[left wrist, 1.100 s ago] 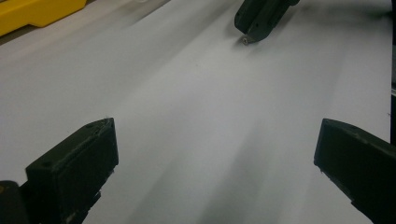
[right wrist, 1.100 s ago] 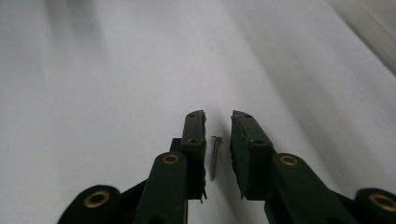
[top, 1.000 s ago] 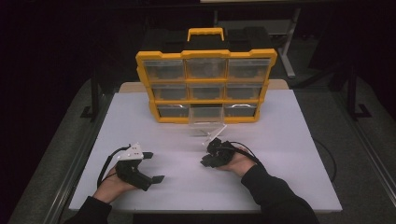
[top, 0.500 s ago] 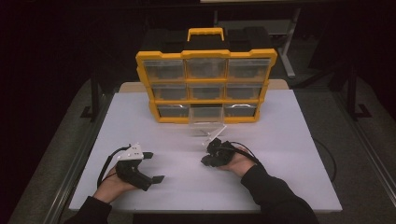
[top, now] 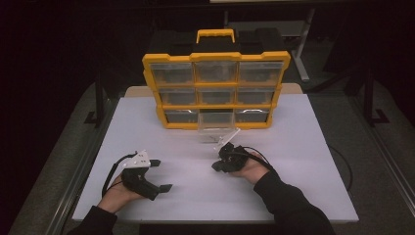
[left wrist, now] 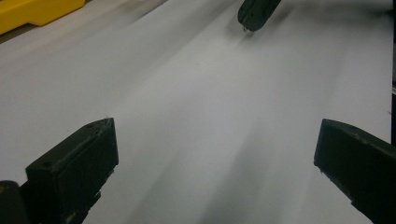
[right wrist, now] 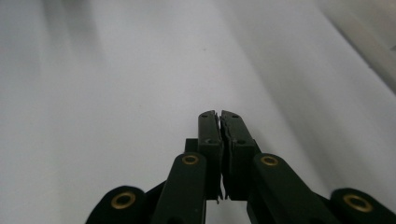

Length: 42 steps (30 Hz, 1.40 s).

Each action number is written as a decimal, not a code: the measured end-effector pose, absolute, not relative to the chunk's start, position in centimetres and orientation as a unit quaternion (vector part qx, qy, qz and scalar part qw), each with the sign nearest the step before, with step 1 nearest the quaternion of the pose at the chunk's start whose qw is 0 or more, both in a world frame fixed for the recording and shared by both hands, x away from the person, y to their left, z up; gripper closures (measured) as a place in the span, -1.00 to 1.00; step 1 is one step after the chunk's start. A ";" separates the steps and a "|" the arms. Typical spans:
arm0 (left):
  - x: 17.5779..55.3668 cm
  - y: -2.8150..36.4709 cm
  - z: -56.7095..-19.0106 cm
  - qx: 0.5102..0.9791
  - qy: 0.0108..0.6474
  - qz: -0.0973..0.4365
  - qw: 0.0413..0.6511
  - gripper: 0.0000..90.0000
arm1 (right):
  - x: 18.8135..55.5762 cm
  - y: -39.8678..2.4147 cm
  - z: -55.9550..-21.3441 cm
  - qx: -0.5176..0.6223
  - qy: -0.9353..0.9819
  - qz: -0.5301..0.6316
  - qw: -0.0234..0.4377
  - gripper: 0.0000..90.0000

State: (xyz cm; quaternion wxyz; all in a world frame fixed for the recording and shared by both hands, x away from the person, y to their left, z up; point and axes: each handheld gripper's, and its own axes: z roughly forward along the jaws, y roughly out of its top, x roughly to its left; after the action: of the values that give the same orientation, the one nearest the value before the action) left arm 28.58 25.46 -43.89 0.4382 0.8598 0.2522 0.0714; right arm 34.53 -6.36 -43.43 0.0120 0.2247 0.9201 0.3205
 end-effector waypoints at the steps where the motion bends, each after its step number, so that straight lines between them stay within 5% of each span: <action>1: 28.6 25.5 -43.9 0.860 0.252 0.071 0.438 -1.00 | 34.6 -6.5 -43.2 0.226 0.919 0.323 0.012 0.91; 42: 28.6 25.5 -43.9 0.859 0.254 0.072 0.439 -1.00 | 37.5 -7.5 -34.6 0.220 0.906 0.357 0.053 0.91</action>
State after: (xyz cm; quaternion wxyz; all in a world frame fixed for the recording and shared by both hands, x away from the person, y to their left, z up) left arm 28.64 25.48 -43.90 0.4390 0.8589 0.2539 0.0718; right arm 37.47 -7.54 -34.60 0.0533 0.2202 0.9062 0.3569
